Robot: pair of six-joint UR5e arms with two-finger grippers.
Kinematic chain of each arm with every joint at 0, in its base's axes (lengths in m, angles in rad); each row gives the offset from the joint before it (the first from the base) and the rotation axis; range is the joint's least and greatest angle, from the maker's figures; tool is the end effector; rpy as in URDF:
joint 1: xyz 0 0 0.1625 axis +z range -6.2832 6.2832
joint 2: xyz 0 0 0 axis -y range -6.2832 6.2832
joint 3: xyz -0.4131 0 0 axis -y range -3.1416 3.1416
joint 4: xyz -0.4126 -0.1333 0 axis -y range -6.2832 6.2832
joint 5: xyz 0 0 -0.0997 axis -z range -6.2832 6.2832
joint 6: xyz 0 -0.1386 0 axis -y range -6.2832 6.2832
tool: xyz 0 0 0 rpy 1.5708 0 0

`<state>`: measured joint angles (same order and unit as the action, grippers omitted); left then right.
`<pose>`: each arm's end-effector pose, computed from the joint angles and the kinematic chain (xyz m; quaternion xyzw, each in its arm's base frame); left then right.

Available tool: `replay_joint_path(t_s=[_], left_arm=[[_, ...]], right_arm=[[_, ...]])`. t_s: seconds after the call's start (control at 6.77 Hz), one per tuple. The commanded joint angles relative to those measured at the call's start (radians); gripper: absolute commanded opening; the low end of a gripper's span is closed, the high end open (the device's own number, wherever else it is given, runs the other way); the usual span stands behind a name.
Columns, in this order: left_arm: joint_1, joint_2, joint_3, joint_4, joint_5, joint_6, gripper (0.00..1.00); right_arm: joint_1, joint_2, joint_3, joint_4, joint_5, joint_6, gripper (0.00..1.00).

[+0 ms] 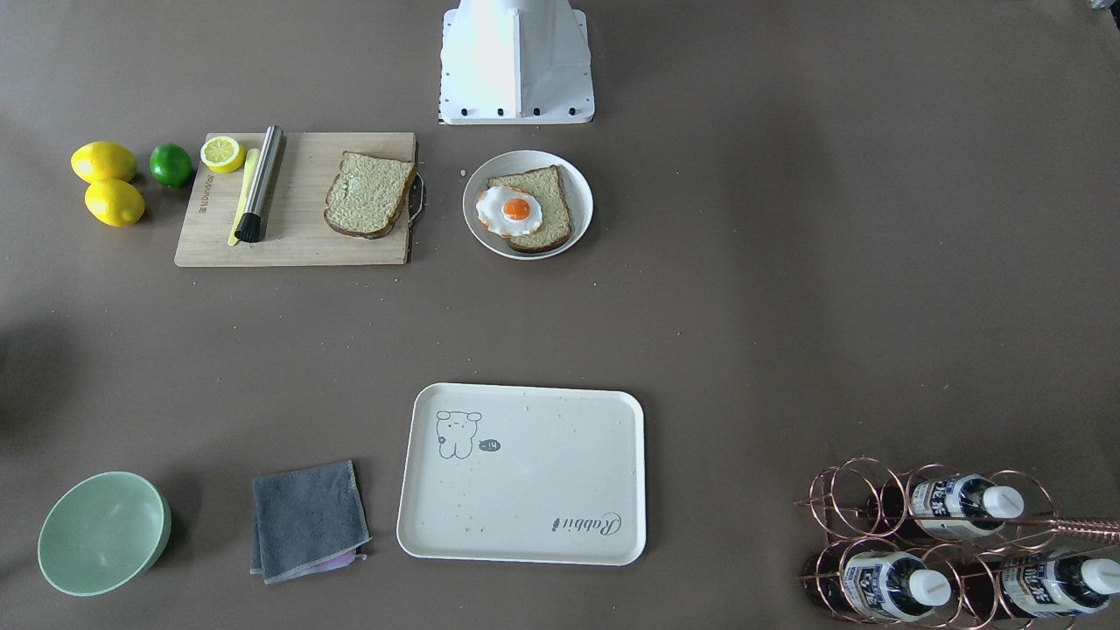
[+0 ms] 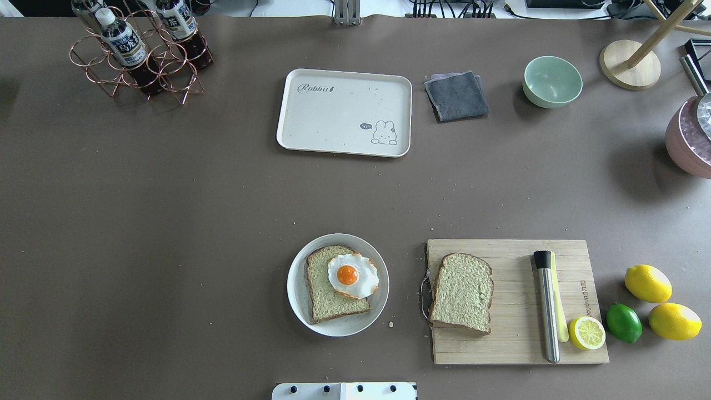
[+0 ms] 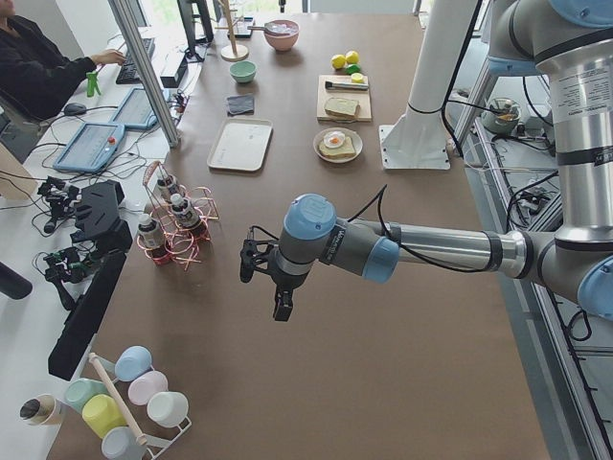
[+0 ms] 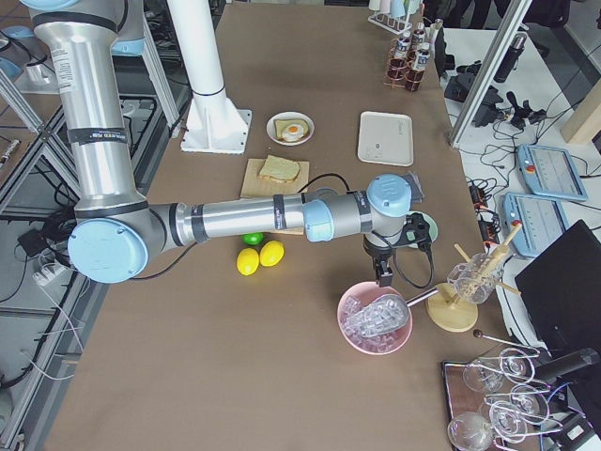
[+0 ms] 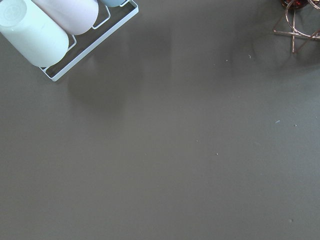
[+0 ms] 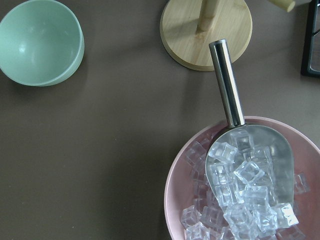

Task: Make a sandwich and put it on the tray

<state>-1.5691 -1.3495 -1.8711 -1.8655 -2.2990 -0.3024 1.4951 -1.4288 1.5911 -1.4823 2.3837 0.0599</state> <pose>-0.0403 -0.4513 0.5929 0.1186 0.3722 -0.0721 0.9177 -0.0118 -0.5867 0.5723 0.0880 -0.3991 -0.0566 0.9109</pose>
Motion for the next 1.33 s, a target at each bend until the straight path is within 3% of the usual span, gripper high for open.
replay_joint_path(t_s=[0.0,0.59,1.18], left_arm=[[-0.008,0.013,-0.005,-0.001,0.000,0.000,0.99],[-0.005,0.000,-0.008,-0.004,-0.003,0.000,0.99],[-0.003,0.013,0.009,-0.043,-0.003,-0.007,0.99]], right_arm=[[-0.002,0.020,0.000,-0.001,-0.003,0.006,1.00],[-0.002,0.007,0.001,0.000,0.000,-0.002,1.00],[-0.001,-0.066,0.018,0.123,0.003,0.006,1.00]])
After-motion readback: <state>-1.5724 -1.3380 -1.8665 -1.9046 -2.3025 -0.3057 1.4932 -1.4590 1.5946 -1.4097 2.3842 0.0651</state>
